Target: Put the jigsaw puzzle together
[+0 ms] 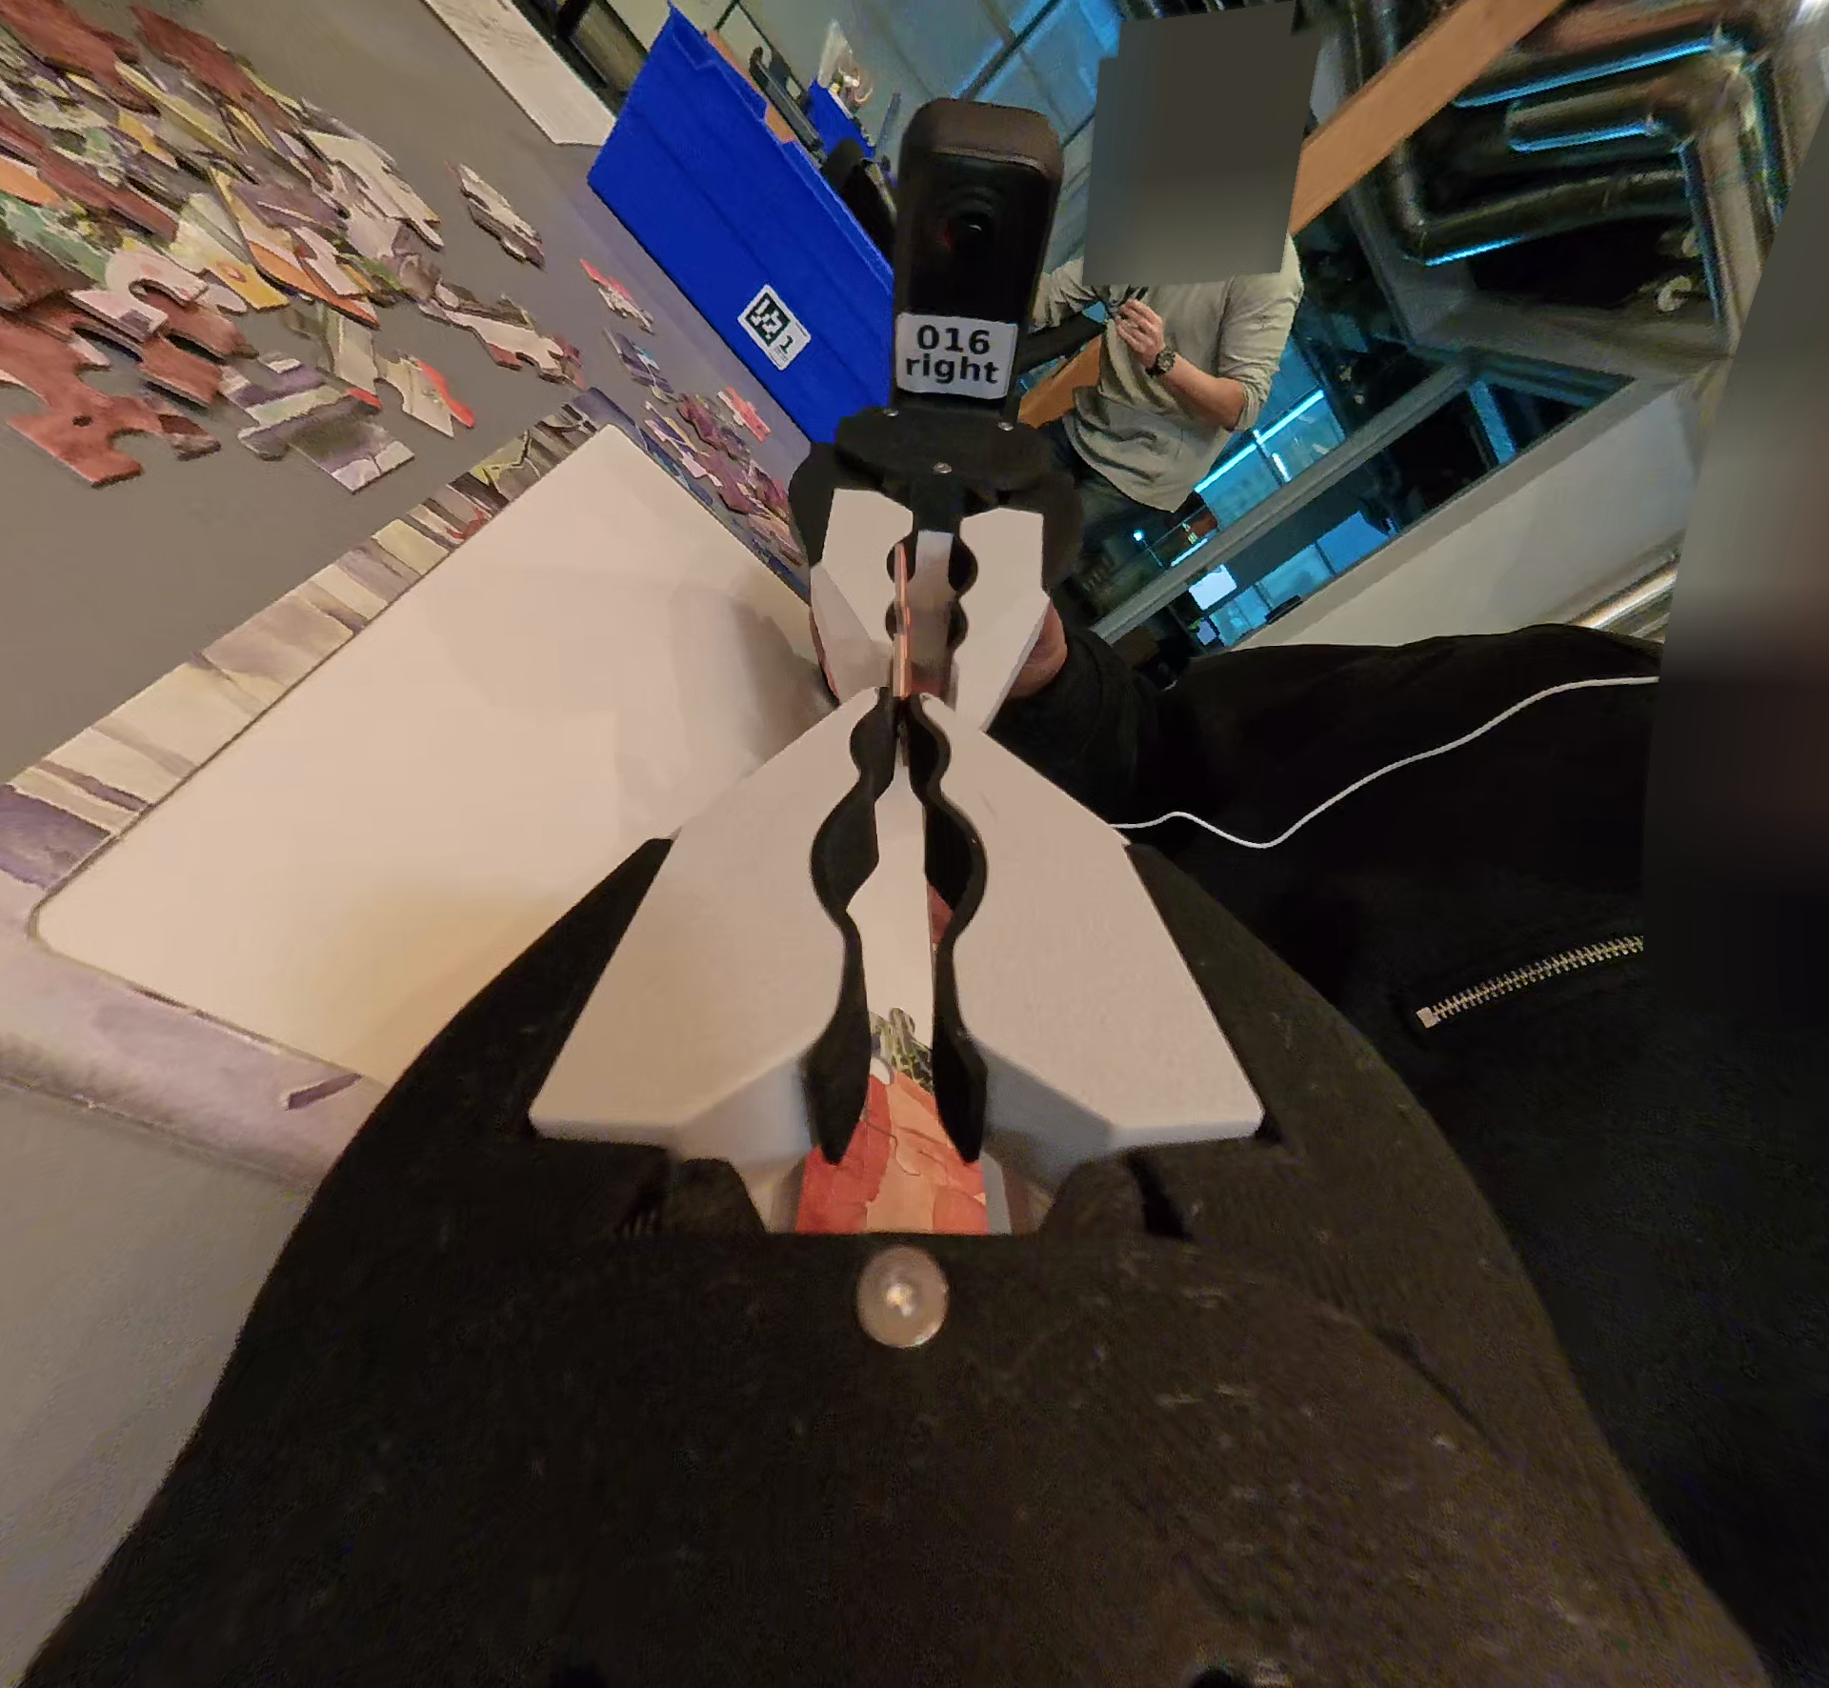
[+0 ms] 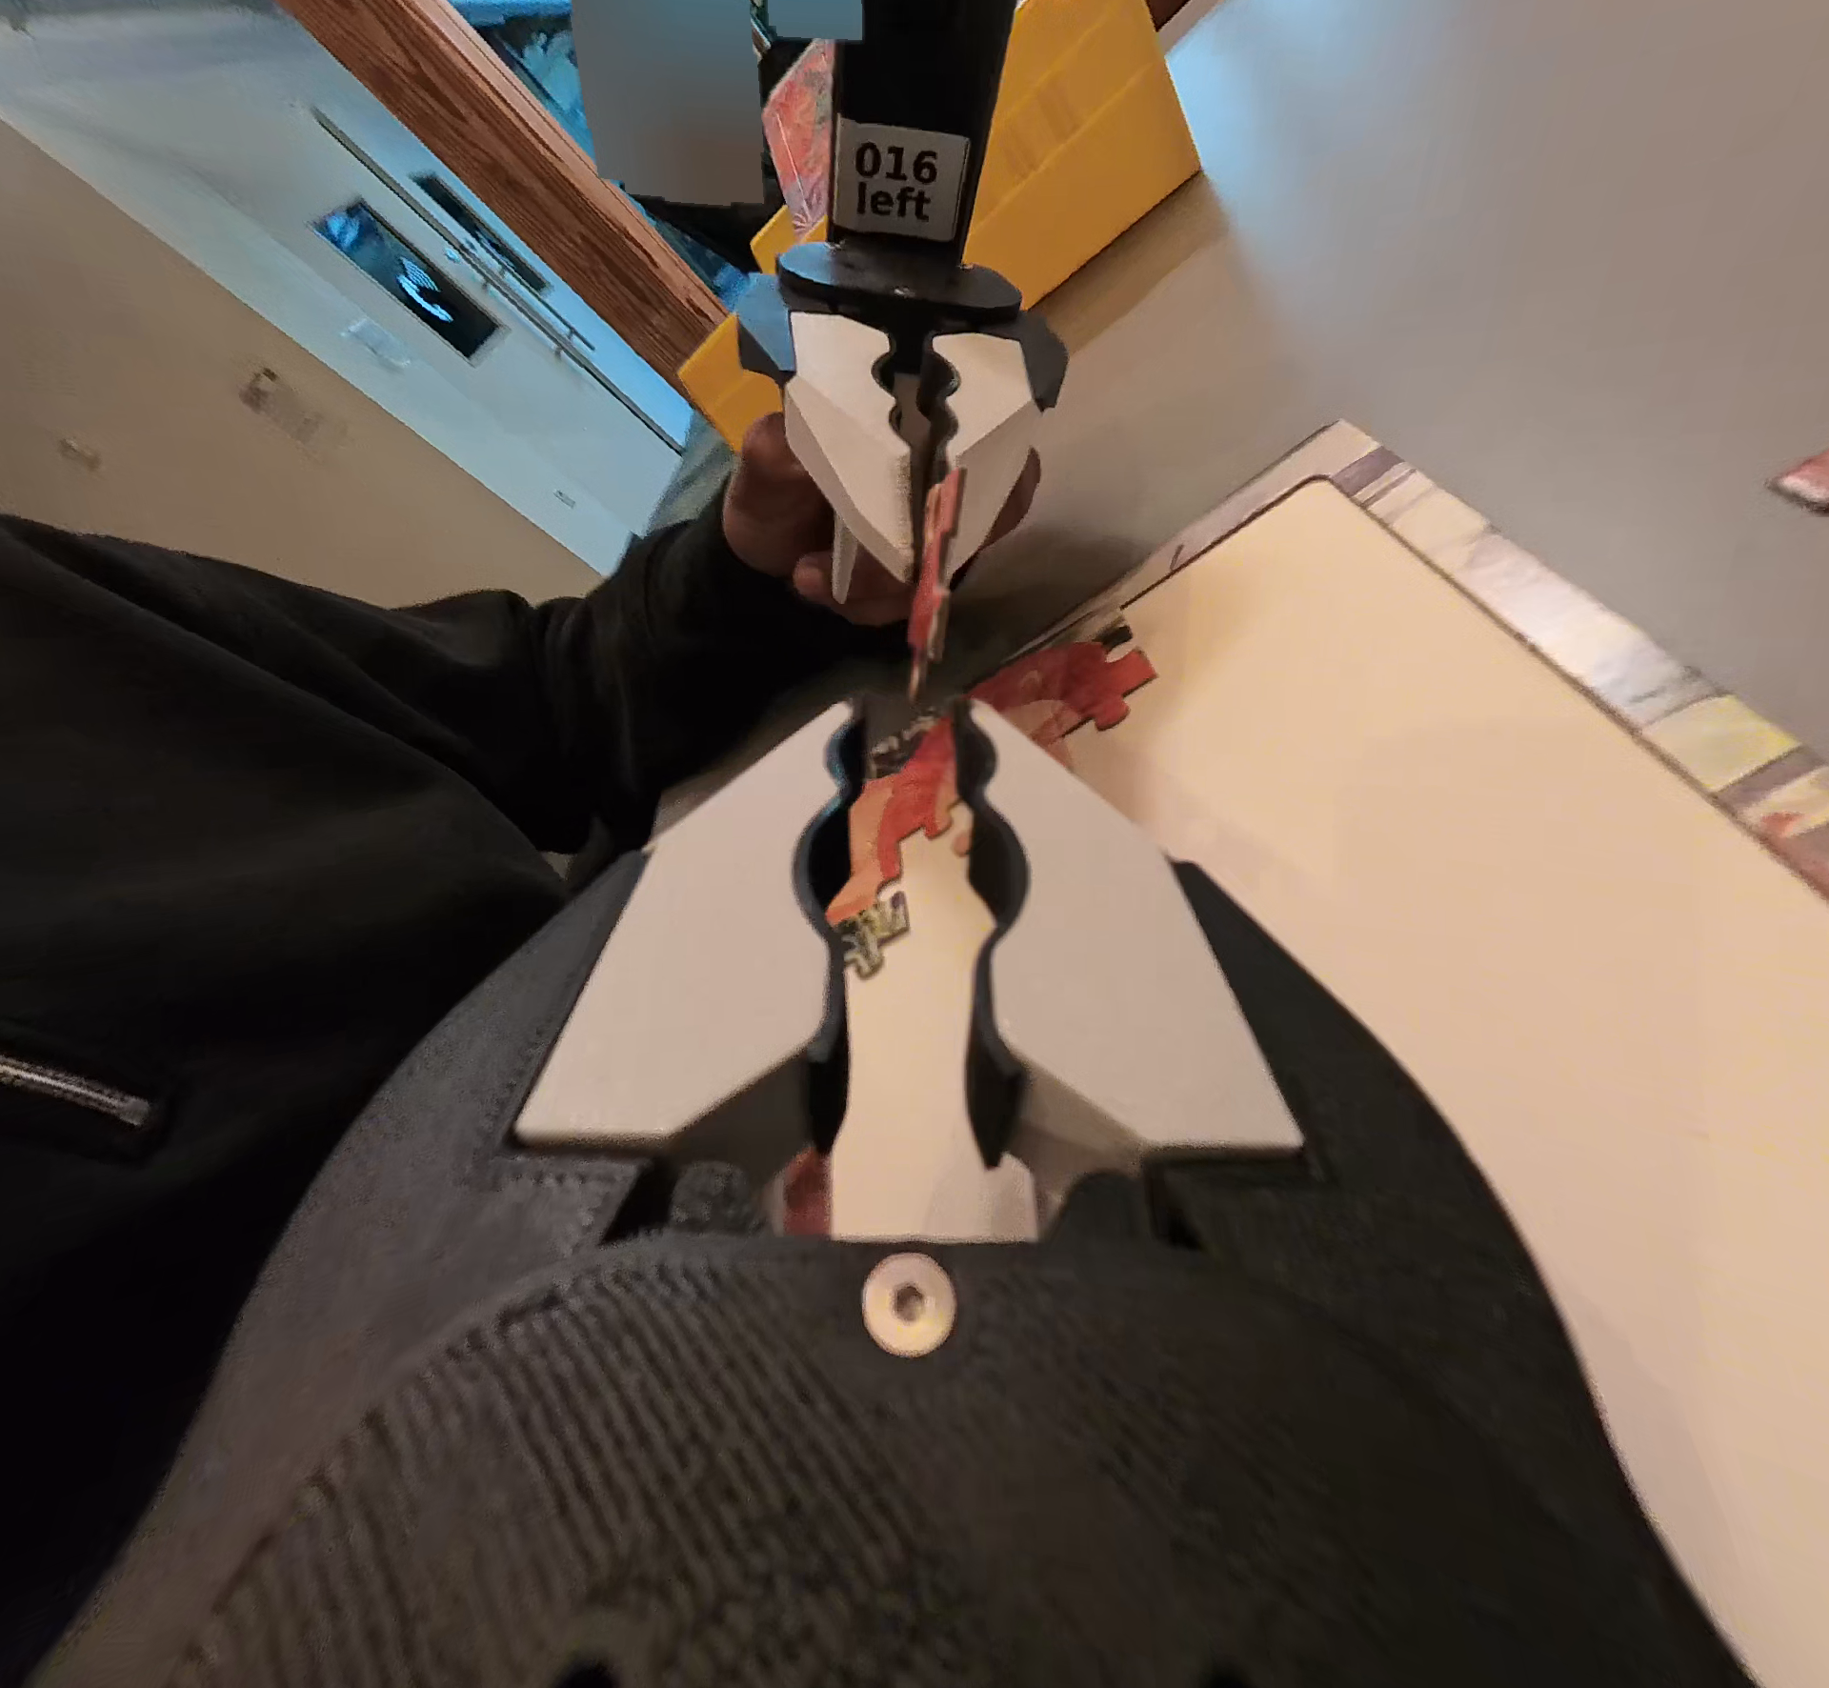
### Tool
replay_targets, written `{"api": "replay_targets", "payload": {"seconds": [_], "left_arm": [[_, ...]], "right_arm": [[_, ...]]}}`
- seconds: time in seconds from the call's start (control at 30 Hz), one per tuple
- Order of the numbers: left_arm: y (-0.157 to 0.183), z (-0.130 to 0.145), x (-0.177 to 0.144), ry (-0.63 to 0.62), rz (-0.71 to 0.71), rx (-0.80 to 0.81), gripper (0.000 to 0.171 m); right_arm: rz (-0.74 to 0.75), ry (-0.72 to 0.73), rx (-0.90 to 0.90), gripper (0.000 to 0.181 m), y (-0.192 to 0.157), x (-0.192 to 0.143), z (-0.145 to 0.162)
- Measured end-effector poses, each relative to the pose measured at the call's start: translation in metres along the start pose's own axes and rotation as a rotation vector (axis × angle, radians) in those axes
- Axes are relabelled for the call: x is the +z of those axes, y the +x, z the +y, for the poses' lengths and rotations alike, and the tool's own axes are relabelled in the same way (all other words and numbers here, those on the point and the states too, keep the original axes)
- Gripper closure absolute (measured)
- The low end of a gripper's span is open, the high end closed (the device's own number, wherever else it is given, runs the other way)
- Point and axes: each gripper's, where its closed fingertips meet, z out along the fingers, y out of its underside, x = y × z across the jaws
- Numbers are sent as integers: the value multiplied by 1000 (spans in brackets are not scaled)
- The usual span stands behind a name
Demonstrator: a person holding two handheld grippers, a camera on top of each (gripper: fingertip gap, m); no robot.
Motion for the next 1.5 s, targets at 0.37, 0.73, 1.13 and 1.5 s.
{"api": "replay_targets", "payload": {"seconds": [0.37,0.73,1.13,1.5], "left_arm": [[-9,13,-2,-84,-15,-112,171],[-12,25,2,-150,-22,-129,171],[-11,29,5,-173,-23,-125,171],[-14,26,3,-163,-52,-110,171]], "right_arm": [[365,-132,-886,145,7,-22,-2],[528,-300,-1216,159,17,-13,15],[549,-304,-1221,164,20,-10,15],[573,-305,-1195,181,24,-10,14]]}}
